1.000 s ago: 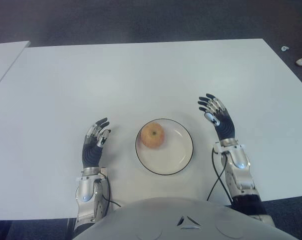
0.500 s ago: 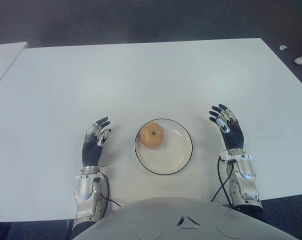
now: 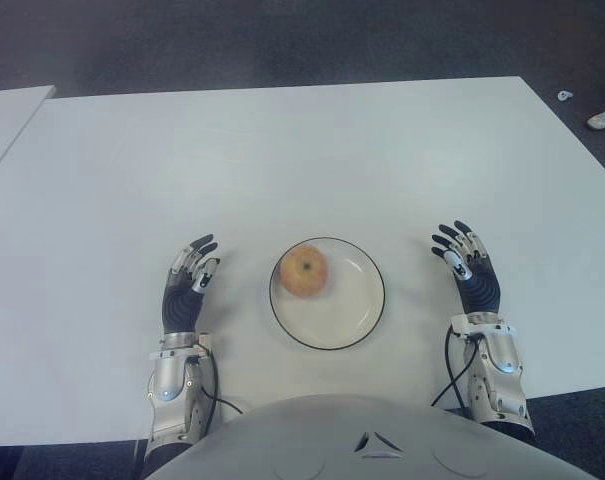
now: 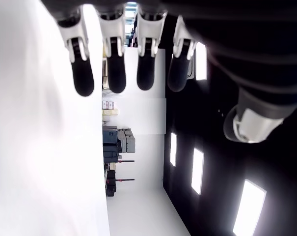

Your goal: Put the apples into the plate.

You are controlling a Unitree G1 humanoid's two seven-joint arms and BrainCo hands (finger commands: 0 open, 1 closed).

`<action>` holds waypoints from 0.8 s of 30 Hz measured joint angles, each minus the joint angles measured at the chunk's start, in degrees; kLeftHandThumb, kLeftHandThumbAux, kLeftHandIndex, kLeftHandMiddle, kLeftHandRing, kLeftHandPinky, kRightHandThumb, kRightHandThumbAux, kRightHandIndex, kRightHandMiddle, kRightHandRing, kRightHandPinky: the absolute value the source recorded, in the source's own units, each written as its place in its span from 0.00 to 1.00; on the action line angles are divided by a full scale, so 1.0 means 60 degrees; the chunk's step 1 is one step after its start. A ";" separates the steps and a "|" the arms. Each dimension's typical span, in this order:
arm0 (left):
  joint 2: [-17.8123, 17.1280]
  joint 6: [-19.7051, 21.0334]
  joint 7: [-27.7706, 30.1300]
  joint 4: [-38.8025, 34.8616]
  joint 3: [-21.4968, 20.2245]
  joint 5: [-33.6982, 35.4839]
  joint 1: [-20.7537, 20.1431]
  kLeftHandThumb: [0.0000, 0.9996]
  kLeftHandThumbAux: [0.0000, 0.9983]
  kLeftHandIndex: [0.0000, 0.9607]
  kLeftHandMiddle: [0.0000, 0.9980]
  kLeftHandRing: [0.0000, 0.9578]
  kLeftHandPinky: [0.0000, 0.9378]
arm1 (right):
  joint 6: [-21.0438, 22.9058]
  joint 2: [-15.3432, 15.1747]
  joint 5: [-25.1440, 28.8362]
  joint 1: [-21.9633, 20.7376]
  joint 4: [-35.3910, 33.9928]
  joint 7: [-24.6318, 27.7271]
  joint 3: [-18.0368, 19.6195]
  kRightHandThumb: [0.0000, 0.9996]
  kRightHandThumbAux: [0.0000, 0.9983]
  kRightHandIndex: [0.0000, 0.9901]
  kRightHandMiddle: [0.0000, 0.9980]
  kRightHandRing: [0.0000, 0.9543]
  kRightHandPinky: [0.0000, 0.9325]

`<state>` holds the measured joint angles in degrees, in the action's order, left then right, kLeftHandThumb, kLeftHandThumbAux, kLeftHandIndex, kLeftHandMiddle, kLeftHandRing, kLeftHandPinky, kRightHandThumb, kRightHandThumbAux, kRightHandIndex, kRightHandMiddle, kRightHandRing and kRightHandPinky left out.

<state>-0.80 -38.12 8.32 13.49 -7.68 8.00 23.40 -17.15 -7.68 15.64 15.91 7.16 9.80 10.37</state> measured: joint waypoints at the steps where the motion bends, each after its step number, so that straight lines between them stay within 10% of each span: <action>1: 0.0007 -0.0003 0.0000 0.0000 0.0000 0.0000 0.0000 0.33 0.50 0.26 0.20 0.23 0.31 | -0.0020 0.0015 0.0000 0.0000 0.0018 0.0016 0.0016 0.33 0.61 0.12 0.21 0.24 0.26; 24: 0.0023 0.0498 0.0003 -0.0185 0.0030 -0.0005 0.0023 0.30 0.48 0.22 0.20 0.24 0.31 | 0.1345 0.0283 -0.0227 -0.0007 -0.0692 -0.0651 -0.0026 0.27 0.61 0.10 0.21 0.22 0.22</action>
<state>-0.66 -35.13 8.33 12.38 -7.49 7.98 23.54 -9.08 -5.98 14.28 15.86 3.01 5.89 10.22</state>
